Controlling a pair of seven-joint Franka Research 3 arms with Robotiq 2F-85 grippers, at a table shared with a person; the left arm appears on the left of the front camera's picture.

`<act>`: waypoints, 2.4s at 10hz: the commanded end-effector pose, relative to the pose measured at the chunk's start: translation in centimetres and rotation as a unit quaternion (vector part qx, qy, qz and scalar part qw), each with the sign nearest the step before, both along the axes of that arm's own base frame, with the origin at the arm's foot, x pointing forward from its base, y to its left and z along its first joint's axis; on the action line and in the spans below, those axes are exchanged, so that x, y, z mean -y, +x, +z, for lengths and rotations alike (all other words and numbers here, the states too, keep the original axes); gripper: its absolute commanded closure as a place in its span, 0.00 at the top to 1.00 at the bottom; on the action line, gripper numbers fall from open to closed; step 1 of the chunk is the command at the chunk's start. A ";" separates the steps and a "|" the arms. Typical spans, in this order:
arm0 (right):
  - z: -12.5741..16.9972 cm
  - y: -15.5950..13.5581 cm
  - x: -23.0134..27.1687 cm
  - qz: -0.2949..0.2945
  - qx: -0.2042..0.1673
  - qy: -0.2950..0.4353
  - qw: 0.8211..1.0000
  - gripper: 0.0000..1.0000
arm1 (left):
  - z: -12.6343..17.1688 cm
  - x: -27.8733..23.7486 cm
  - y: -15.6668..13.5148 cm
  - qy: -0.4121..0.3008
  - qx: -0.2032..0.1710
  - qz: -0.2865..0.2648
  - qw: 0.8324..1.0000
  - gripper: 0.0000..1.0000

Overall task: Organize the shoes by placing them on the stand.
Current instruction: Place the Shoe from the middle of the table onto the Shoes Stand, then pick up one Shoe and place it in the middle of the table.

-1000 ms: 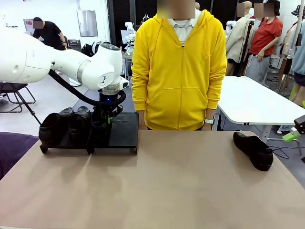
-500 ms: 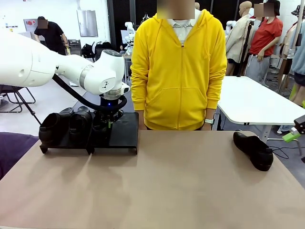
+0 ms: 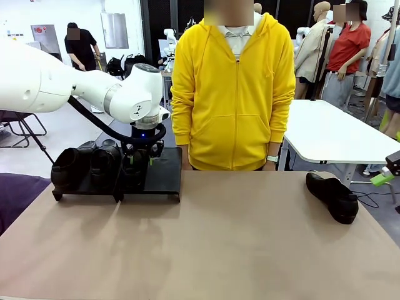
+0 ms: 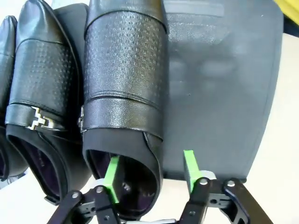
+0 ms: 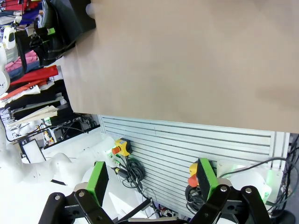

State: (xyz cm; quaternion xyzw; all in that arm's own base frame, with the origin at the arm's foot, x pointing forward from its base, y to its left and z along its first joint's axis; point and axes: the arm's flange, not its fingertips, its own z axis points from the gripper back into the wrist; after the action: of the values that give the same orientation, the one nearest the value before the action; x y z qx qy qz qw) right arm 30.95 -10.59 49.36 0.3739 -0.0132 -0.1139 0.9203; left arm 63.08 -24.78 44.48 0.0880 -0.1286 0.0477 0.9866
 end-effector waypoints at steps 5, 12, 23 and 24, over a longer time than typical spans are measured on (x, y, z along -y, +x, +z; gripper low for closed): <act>0.1 -0.1 0.3 0.009 0.005 -0.001 1.000 1.00 | 8.5 0.6 -11.7 -0.075 -0.035 -0.010 0.997 1.00; 0.1 -0.1 0.3 0.009 0.005 -0.001 1.000 1.00 | 6.0 -10.2 -33.2 -0.361 -0.109 0.022 0.926 1.00; 0.1 -0.1 0.3 0.009 0.005 -0.001 1.000 1.00 | 4.1 -12.6 -33.8 -0.372 -0.077 -0.009 0.925 1.00; 0.1 -0.1 0.3 0.009 0.005 -0.001 1.000 1.00 | 4.1 -12.6 -33.8 -0.372 -0.077 -0.009 0.925 1.00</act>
State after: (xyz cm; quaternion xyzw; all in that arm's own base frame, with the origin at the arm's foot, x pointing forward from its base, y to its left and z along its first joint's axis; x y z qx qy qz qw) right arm 30.95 -10.58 49.35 0.3737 -0.0129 -0.1140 0.9204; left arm 29.33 -12.17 48.34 -0.2853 -0.0286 0.0760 0.9550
